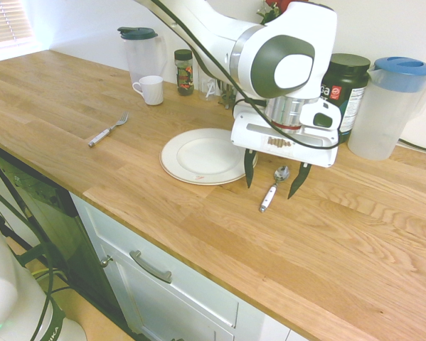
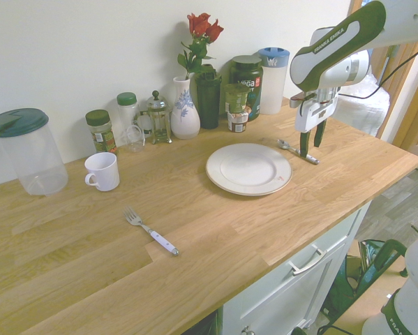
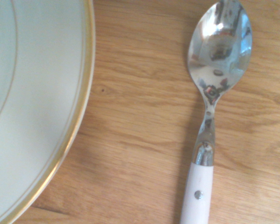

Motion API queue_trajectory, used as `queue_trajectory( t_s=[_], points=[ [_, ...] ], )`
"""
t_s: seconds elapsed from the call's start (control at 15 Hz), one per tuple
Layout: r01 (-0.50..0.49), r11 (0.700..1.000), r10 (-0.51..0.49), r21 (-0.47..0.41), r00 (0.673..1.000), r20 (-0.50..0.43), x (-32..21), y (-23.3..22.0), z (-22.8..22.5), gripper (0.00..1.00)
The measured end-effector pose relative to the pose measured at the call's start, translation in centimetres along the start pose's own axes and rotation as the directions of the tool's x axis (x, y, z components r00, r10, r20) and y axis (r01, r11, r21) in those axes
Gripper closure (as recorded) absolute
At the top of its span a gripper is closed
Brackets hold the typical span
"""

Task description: Put the spoon into the plate

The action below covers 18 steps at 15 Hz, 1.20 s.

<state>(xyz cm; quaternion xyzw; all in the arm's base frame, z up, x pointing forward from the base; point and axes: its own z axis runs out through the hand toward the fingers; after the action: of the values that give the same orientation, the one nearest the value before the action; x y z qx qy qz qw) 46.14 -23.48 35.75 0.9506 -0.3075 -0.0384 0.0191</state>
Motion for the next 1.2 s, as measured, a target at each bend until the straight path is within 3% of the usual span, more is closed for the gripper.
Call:
queue_trajectory(
  t_s=[1.2],
  points=[
    [-0.022,1.000,0.022,-0.003,1.000,0.013,-0.2,-0.6,2.0,1.00]
  ],
)
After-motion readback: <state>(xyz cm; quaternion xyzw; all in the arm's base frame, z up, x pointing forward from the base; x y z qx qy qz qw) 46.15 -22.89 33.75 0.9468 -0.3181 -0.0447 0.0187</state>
